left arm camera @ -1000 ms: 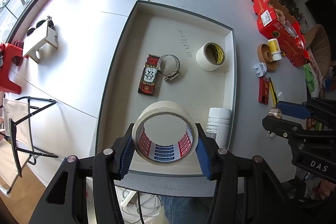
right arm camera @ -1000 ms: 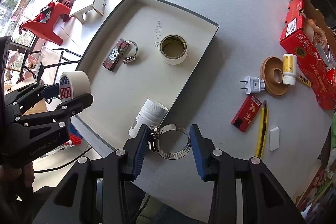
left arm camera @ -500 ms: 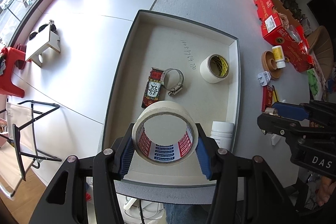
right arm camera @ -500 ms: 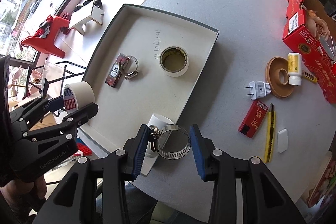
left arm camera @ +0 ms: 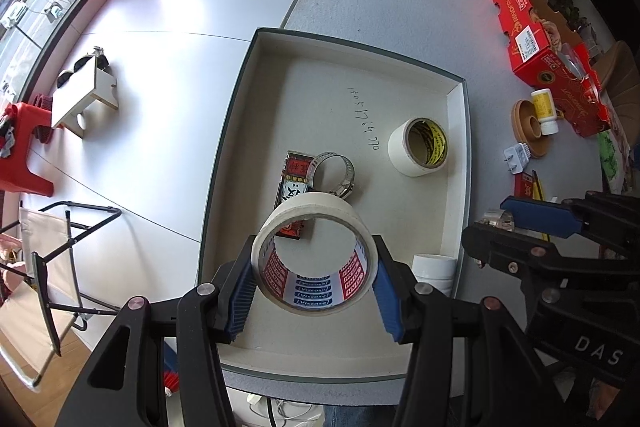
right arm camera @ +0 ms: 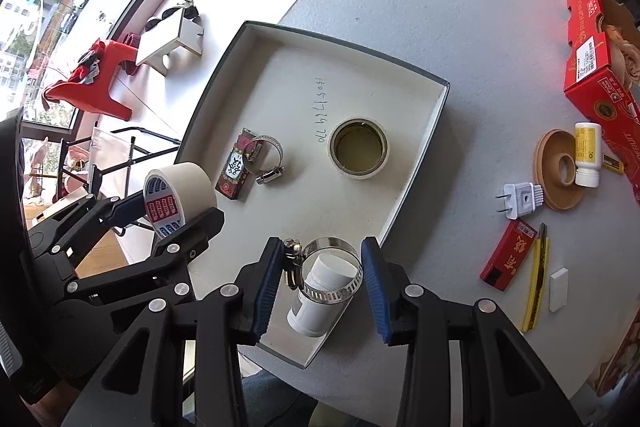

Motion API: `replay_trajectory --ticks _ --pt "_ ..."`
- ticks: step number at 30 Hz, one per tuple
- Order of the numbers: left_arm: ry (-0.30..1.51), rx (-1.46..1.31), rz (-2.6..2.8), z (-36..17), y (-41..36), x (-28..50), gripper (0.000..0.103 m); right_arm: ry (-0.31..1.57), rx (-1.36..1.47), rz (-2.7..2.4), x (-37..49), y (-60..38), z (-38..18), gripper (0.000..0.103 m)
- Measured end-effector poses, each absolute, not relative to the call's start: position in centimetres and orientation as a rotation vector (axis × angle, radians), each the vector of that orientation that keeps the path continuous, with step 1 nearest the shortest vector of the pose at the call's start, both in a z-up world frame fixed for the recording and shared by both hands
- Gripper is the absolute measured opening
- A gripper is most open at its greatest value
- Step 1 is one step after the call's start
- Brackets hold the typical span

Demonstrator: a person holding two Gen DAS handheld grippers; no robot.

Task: Organize rigid objects
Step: 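Open the left tool to drop the tape roll while the right tool releases the clamp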

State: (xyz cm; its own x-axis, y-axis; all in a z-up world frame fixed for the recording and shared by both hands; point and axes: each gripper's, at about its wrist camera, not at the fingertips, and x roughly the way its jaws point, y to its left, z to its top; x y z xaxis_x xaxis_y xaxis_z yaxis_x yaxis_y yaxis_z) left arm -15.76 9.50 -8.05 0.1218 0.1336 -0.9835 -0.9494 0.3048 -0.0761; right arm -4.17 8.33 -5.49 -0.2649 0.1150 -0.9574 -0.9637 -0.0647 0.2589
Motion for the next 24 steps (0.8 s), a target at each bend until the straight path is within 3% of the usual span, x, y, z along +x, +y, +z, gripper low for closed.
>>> replay_trajectory --ticks 19,22,23,24 --pt "1.23 -0.953 0.976 -10.6 9.0 -15.5 0.057 1.305 -1.069 1.473 -5.3 10.3 -7.8 0.041" --pt "1.267 -0.931 0.978 -11.2 8.8 -15.2 0.068 1.296 -1.091 1.471 -5.6 10.3 -8.3 0.042" --pt "1.281 -0.924 0.979 -11.3 8.7 -15.1 0.076 1.303 -1.092 1.475 -5.6 10.4 -8.4 0.042" --pt "1.295 -0.923 0.978 -11.5 8.6 -15.1 0.08 1.315 -1.091 1.48 -5.6 10.3 -8.5 0.048"
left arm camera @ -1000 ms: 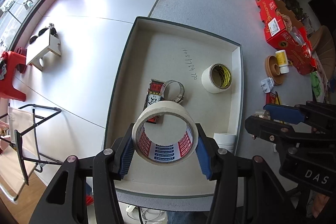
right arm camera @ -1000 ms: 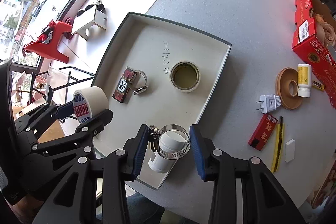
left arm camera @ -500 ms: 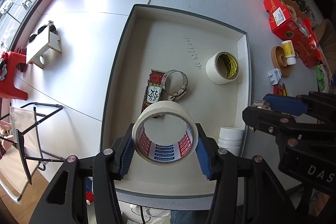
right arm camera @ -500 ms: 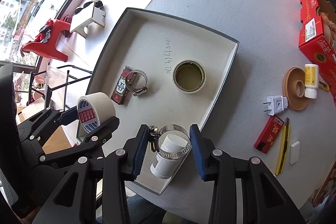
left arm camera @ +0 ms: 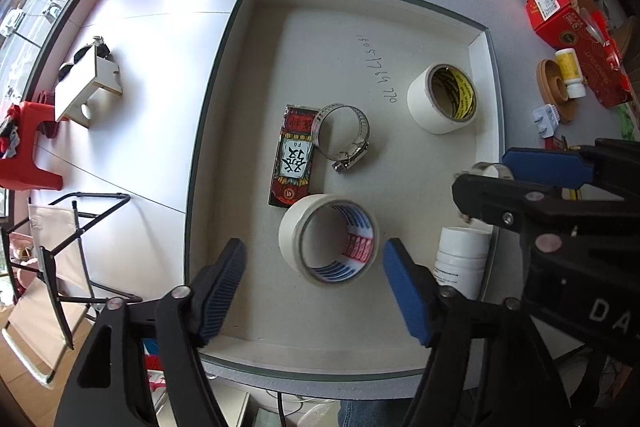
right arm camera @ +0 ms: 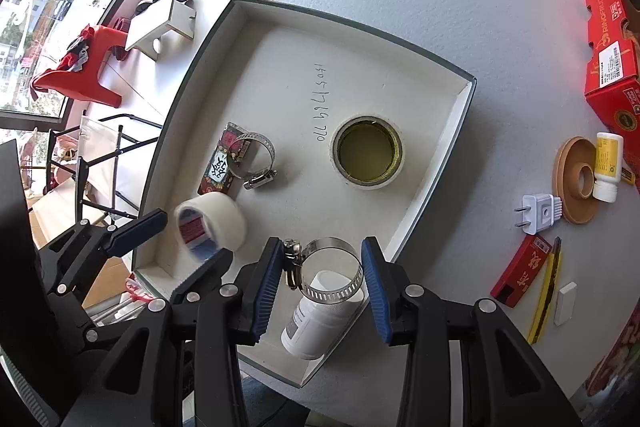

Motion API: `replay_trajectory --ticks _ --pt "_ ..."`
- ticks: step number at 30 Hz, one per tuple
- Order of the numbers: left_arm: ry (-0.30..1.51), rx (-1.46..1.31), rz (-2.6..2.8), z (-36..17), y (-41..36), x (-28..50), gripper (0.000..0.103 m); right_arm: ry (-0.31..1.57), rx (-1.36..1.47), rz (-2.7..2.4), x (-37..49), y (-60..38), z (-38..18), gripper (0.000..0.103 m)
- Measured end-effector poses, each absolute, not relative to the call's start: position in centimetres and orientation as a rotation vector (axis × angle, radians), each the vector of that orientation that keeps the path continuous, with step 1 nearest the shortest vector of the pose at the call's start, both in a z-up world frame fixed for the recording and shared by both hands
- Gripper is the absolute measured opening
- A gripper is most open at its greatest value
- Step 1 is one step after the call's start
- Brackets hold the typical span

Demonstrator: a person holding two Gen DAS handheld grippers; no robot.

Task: Organize rigid objects
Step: 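Open the left tool to drop the tape roll while the right tool releases the clamp, then move both tools back toward the red box and white blocks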

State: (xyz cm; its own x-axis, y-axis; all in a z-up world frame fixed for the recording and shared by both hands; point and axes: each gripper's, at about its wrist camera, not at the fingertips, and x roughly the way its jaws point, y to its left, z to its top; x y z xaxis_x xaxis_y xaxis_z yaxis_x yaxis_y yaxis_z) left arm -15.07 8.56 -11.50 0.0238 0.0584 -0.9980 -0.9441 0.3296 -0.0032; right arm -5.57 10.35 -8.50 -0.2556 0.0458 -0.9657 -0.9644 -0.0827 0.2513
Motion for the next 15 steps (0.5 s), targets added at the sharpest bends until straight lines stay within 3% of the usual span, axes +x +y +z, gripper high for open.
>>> replay_trajectory --ticks 1,4,7,8,10,11,15 --pt "1.303 -0.927 0.977 -11.6 8.4 -15.1 0.08 1.321 -1.086 1.482 -5.5 10.3 -8.6 0.061" --pt "1.286 -0.952 0.972 -11.8 8.1 -15.3 0.084 1.316 -1.073 1.482 -5.1 10.1 -8.3 0.079" --pt "1.262 -0.975 0.958 -11.7 8.0 -15.3 0.103 1.324 -1.073 1.463 -4.4 9.7 -8.1 0.08" --pt "1.254 -0.973 0.959 -11.6 7.9 -15.2 0.103 1.333 -1.073 1.456 -4.1 9.5 -8.2 0.08" --pt "1.254 -0.969 0.959 -11.6 7.8 -14.9 0.103 1.347 -1.055 1.447 -3.4 8.9 -8.1 0.098" --pt "1.249 -0.971 0.957 -11.7 7.7 -14.9 0.103 1.352 -1.04 1.446 -3.0 8.6 -8.0 0.102" --pt "1.246 -0.983 0.933 -11.8 7.6 -14.7 0.103 1.394 -1.005 1.405 -1.0 7.0 -8.3 0.102"
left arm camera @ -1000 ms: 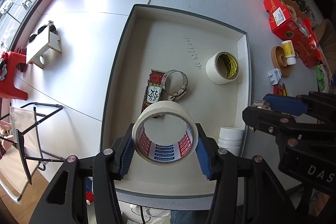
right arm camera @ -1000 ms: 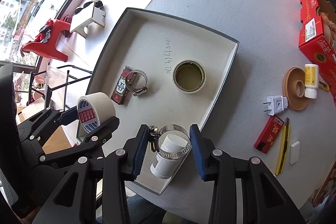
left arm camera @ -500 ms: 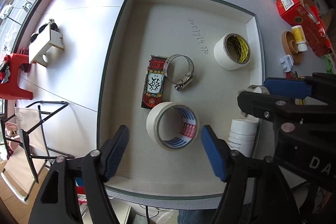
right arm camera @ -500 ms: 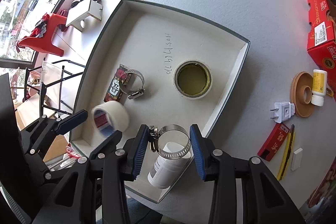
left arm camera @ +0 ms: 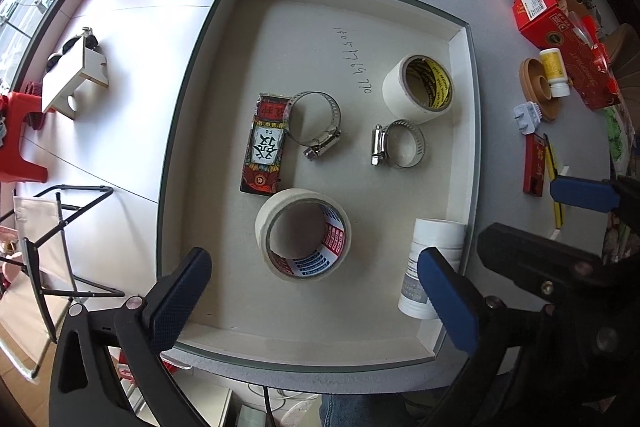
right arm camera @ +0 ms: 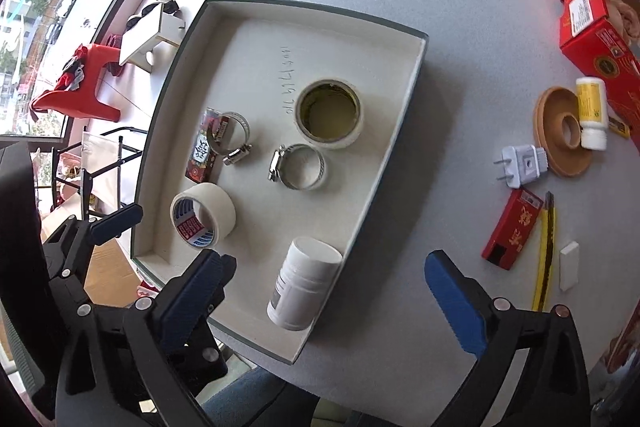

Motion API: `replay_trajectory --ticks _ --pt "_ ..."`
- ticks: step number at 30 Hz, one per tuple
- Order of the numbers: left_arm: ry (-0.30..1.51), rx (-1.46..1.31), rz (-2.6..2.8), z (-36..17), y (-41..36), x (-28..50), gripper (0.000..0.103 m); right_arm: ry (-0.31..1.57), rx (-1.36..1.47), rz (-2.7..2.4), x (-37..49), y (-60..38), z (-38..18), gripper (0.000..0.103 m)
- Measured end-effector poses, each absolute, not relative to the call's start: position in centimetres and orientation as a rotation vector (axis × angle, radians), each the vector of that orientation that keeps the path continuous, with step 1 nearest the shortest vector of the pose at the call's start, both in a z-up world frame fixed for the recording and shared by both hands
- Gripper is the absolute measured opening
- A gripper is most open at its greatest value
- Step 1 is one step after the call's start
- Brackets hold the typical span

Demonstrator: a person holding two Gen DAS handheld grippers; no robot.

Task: Organize rigid objects
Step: 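Move both tools back toward the red box and white blocks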

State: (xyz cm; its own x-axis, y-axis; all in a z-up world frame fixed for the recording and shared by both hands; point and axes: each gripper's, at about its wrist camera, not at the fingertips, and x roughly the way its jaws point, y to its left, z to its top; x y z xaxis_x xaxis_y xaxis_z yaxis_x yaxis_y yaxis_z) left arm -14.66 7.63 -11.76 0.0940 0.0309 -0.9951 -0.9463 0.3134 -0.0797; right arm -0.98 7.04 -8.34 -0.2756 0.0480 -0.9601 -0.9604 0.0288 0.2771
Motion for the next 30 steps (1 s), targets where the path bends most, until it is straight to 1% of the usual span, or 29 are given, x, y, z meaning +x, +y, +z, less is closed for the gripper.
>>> replay_trajectory --ticks 7,13,21,25,30 --pt "1.294 -0.936 0.863 -11.8 6.9 -12.3 0.103 1.436 -0.944 1.294 4.0 4.1 -9.4 0.102" --pt "1.302 -0.881 0.771 -10.9 6.0 -8.7 0.103 1.511 -0.89 1.067 11.2 0.0 -12.4 0.102" --pt "1.304 -0.842 0.638 -9.8 4.0 0.5 0.103 1.629 -0.769 0.856 19.0 -6.2 -15.4 0.102" --pt "1.326 -0.827 0.661 -11.3 3.6 5.1 0.103 1.655 -0.73 0.832 21.4 -8.4 -16.0 0.102" --pt "1.388 -0.804 0.727 -15.0 4.5 8.8 0.103 1.67 -0.699 0.828 23.5 -10.3 -16.2 0.102"
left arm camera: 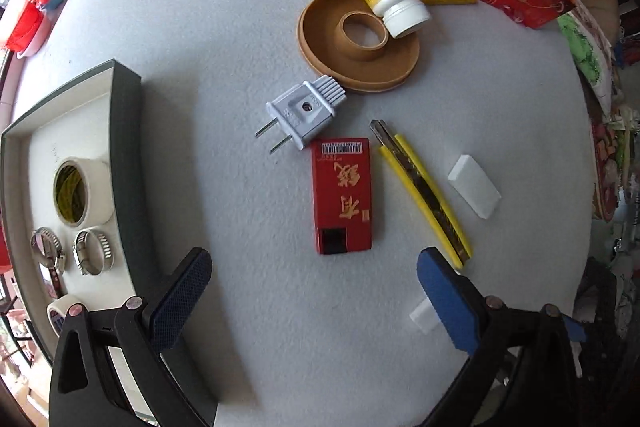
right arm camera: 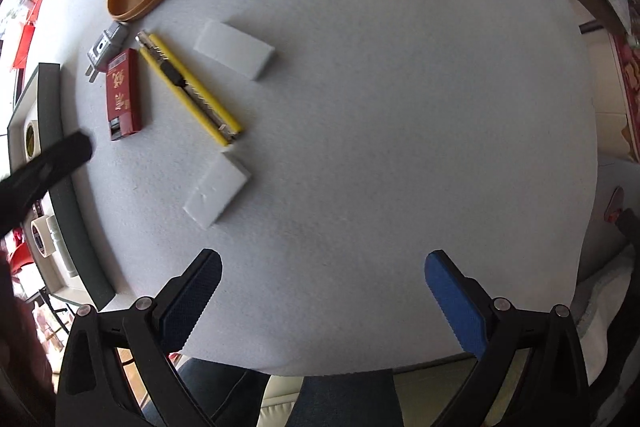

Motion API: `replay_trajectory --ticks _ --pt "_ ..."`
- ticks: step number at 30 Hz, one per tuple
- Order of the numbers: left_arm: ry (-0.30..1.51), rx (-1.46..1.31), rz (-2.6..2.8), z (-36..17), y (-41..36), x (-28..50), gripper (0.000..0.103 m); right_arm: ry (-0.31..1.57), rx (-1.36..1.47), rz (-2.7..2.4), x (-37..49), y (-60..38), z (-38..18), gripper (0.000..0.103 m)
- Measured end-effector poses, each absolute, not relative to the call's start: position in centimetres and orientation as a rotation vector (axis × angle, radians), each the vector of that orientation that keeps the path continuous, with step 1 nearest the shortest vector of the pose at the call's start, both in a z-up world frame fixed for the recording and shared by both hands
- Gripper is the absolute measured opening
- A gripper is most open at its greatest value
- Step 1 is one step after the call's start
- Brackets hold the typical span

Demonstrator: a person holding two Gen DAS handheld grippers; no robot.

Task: Organize rigid objects
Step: 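Move both tools back toward the red box and white blocks, then grasp the red box with the left tool while the right tool grasps a white block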

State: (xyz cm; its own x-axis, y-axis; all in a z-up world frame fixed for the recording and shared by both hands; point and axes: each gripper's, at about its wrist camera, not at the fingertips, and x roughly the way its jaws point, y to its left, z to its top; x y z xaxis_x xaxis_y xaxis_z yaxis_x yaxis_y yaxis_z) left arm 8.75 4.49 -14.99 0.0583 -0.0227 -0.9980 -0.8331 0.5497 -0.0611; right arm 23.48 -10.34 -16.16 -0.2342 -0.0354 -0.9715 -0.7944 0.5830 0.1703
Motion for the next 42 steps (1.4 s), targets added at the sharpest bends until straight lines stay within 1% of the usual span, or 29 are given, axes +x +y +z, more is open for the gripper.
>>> replay_trajectory --ticks 3,6,8,11,14,20,25,29,31,33,35,38,40,41,42 --pt "1.42 -0.808 0.748 -16.8 5.0 9.9 0.103 1.66 -0.703 0.837 23.7 -10.0 -16.0 0.102" --pt "1.434 -0.748 0.793 -17.6 5.4 10.1 0.103 1.671 -0.686 0.842 24.5 -9.7 -16.2 0.102" --pt "1.433 -0.736 0.832 -17.9 6.0 9.4 0.103 1.68 -0.673 0.843 24.8 -9.5 -16.2 0.102" --pt "1.389 -0.792 0.854 -18.0 7.2 7.9 0.103 1.696 -0.643 0.85 25.5 -8.7 -16.3 0.102" --pt "1.391 -0.796 0.861 -17.9 7.5 7.4 0.103 1.713 -0.611 0.846 26.0 -7.6 -16.5 0.102" --pt "1.403 -0.776 0.834 -17.8 5.9 8.6 0.103 1.792 -0.403 0.703 29.4 -5.5 -17.4 0.102" --pt "1.398 -0.784 0.838 -18.0 5.8 9.1 0.103 1.793 -0.302 0.604 30.9 -3.0 -18.1 0.102" --pt "1.399 -0.784 0.837 -18.1 6.0 9.3 0.103 1.833 -0.213 0.552 31.4 -1.2 -19.1 0.102" --pt "1.398 -0.782 0.838 -18.1 5.6 10.7 0.103 1.845 -0.181 0.535 31.5 -0.4 -19.5 0.102" --pt "1.398 -0.782 0.837 -17.7 5.7 10.0 0.103 1.847 -0.179 0.522 29.4 -0.1 -19.9 0.102" --pt "1.399 -0.783 0.838 -17.7 5.7 9.9 0.103 1.824 -0.213 0.503 28.6 1.0 -19.6 0.099" --pt "1.403 -0.786 0.837 -17.8 5.7 10.0 0.103 1.783 -0.248 0.478 28.3 1.2 -19.5 0.092" --pt "1.415 -0.793 0.833 -17.9 5.9 10.2 0.103 1.759 -0.302 0.473 27.0 2.1 -19.1 0.079" --pt "1.423 -0.795 0.829 -18.0 6.1 10.2 0.103 1.739 -0.321 0.49 26.6 2.6 -18.7 0.074" --pt "1.425 -0.797 0.829 -17.9 6.3 10.3 0.103 1.715 -0.34 0.516 26.4 2.8 -18.3 0.059"
